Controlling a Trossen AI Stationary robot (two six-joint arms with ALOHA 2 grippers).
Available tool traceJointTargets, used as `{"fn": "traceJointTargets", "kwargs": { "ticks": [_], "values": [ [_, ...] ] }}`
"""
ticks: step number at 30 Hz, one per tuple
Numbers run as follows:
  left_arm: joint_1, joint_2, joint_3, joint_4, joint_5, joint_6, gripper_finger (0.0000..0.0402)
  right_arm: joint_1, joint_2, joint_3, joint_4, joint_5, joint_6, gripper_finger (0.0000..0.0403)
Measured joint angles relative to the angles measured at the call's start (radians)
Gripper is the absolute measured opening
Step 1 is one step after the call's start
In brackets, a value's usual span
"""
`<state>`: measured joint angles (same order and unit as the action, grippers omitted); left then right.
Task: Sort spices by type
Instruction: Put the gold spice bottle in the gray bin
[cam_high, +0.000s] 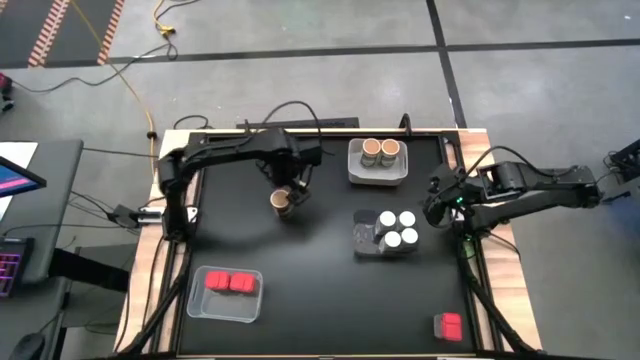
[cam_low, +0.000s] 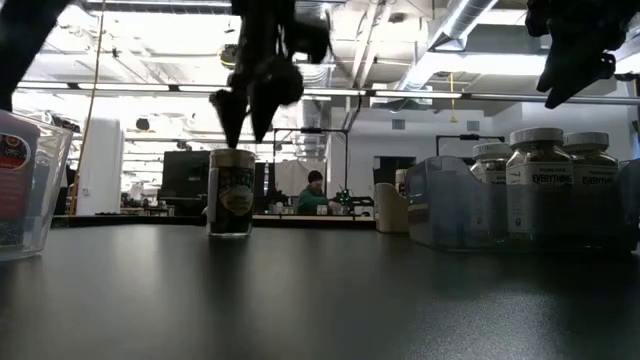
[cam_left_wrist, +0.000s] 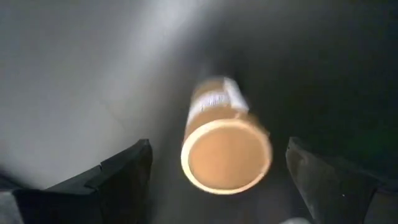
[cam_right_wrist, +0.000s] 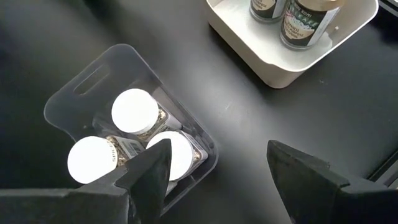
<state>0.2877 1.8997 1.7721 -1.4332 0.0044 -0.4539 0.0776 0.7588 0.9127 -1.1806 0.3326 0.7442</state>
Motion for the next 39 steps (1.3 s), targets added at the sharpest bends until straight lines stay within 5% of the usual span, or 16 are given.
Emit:
{"fn": "traceJointTargets", "kwargs": {
  "ticks": [7, 13, 20, 25, 31, 39],
  "values": [
    [-0.118, -0.137, -0.02, 0.196, -0.217, -0.079, 0.0354, 0.0, 0.0, 0.0, 0.023, 0.0, -0.05, 0.0292],
    [-0.272, -0.275, -0.288, 0.404, -0.518, -0.276, 0.0355, -0.002, 0.0, 0.0, 0.093, 0.0, -0.131, 0.0292],
    [-0.402, -0.521, -0.751, 0.863, -0.522, -0.452, 0.0355, -0.002, 0.02, 0.0, 0.289, -0.054, -0.342, 0.0292],
    [-0.454, -0.658, -0.943, 1.09, -0.538, -0.493, 0.0355, -0.026, 0.123, 0.0, 0.523, -0.142, -0.571, 0.0292],
    [-0.481, -0.763, -0.99, 1.106, -0.568, -0.436, 0.0355, -0.124, 0.34, 0.067, 0.676, -0.24, -0.706, 0.0292],
    [-0.497, -0.855, -0.99, 0.919, -0.572, -0.438, 0.0355, -0.231, 0.68, 0.35, 0.685, -0.419, -0.885, 0.0292]
  ]
}}
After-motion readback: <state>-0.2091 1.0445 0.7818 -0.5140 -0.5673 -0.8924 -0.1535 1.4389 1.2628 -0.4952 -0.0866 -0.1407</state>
